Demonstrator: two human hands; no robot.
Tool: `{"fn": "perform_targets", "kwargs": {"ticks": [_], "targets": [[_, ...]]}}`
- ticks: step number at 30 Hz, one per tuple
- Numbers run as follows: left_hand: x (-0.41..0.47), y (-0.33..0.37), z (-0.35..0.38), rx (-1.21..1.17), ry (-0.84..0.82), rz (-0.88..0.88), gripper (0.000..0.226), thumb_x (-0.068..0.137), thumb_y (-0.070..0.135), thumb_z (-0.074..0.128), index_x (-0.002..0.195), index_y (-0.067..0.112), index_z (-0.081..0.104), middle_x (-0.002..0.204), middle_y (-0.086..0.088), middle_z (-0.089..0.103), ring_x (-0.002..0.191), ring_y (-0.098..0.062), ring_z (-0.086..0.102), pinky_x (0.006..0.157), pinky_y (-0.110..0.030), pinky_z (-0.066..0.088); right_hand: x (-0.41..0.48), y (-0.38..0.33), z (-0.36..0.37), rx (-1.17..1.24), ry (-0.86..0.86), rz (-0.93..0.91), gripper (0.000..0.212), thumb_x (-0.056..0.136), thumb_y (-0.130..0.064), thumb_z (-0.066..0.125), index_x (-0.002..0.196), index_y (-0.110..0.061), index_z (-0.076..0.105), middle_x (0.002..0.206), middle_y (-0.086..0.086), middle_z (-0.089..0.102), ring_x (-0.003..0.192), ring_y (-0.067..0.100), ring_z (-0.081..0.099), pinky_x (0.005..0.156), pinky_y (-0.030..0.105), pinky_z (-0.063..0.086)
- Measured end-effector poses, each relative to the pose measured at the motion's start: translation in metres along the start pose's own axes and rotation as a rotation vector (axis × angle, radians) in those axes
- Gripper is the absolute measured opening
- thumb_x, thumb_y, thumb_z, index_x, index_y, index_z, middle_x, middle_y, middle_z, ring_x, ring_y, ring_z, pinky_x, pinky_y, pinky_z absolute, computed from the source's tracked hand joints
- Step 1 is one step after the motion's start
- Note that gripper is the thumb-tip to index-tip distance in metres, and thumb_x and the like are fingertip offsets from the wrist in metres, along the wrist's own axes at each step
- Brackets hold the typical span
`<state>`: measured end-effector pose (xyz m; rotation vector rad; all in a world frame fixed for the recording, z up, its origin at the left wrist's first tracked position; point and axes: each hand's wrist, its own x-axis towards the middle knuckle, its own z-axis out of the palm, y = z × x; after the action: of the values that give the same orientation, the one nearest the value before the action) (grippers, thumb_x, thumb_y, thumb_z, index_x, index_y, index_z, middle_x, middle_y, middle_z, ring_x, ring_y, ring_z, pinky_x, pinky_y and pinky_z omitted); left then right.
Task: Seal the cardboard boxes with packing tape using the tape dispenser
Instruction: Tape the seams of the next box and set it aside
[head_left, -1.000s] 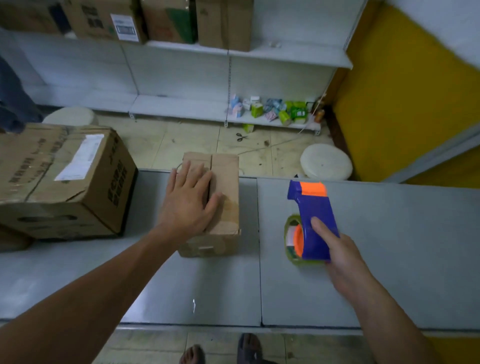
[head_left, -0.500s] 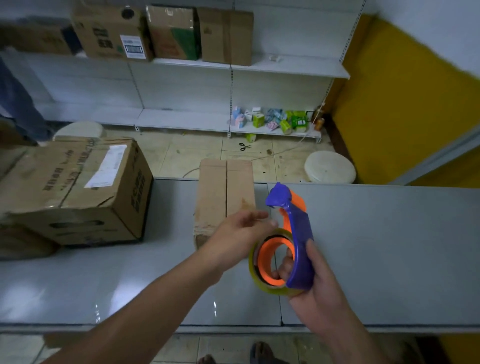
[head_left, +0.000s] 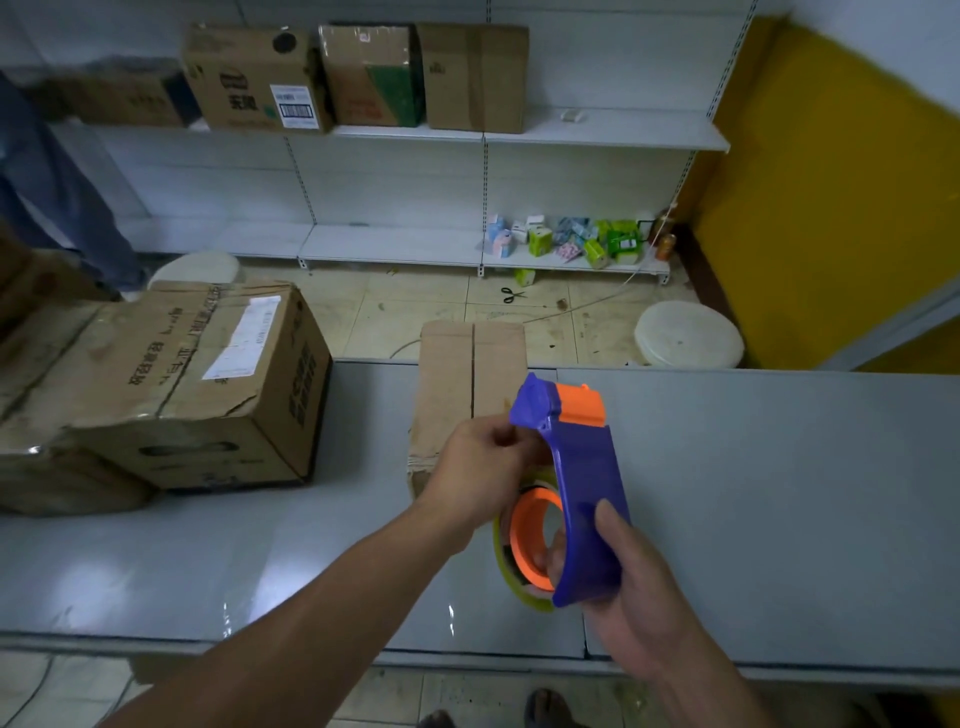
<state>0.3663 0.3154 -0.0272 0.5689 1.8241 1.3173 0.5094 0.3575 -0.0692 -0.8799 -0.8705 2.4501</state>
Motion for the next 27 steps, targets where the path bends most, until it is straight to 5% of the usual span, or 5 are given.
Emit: {"fn": "perform_targets", "kwargs": {"ticks": [4, 14, 18, 23, 27], "targets": [[-0.002, -0.004, 0.001, -0.155, 0.020, -0.109, 0.022, 0.090, 0.002, 0.059, 0.074, 0.013, 0.069, 0.062, 0.003, 0.069, 0.053, -0.005, 0.063, 0.050, -0.015, 0.049, 0.000, 0.000, -0.005, -0.066, -0.015, -0.004, 0.092, 0.020, -0.055, 0.094, 0.086, 0.000, 0.063, 0.060, 0.012, 0.063, 0.050, 0.019, 0.060, 0.045, 0.029, 0.051], [0.008, 0.002, -0.023, -0.294, 0.138, -0.169, 0.015, 0.082, 0.004, 0.066, 0.091, -0.004, 0.074, 0.078, -0.018, 0.070, 0.066, -0.024, 0.066, 0.061, -0.030, 0.057, 0.000, -0.005, -0.021, -0.181, -0.120, 0.034, 0.089, 0.025, -0.050, 0.096, 0.083, 0.008, 0.061, 0.061, 0.018, 0.063, 0.049, 0.023, 0.060, 0.044, 0.029, 0.050], [0.008, 0.004, -0.034, -0.311, 0.187, -0.153, 0.009, 0.079, -0.003, 0.064, 0.083, -0.003, 0.073, 0.068, -0.012, 0.067, 0.055, -0.019, 0.064, 0.050, -0.022, 0.052, 0.003, -0.032, -0.024, -0.440, -0.263, 0.019, 0.068, 0.034, -0.056, 0.092, 0.075, -0.005, 0.074, 0.068, 0.016, 0.069, 0.054, 0.021, 0.065, 0.050, 0.028, 0.053], [0.015, 0.006, -0.052, -0.374, 0.272, -0.083, 0.019, 0.088, 0.013, 0.067, 0.097, -0.004, 0.072, 0.073, -0.005, 0.071, 0.061, -0.010, 0.063, 0.063, -0.023, 0.052, 0.006, -0.061, -0.029, -0.763, -0.346, 0.052, 0.044, 0.056, -0.051, 0.083, 0.084, -0.018, 0.075, 0.081, 0.005, 0.073, 0.070, 0.012, 0.067, 0.062, 0.018, 0.049], [0.013, 0.004, -0.096, -0.483, 0.455, -0.016, 0.015, 0.090, 0.017, 0.066, 0.100, 0.007, 0.072, 0.092, -0.005, 0.076, 0.085, -0.015, 0.071, 0.077, -0.026, 0.054, 0.006, -0.088, -0.038, -0.935, -0.315, 0.070, 0.068, 0.044, -0.074, 0.079, 0.084, -0.019, 0.077, 0.080, 0.006, 0.074, 0.068, 0.014, 0.068, 0.060, 0.017, 0.048]]}}
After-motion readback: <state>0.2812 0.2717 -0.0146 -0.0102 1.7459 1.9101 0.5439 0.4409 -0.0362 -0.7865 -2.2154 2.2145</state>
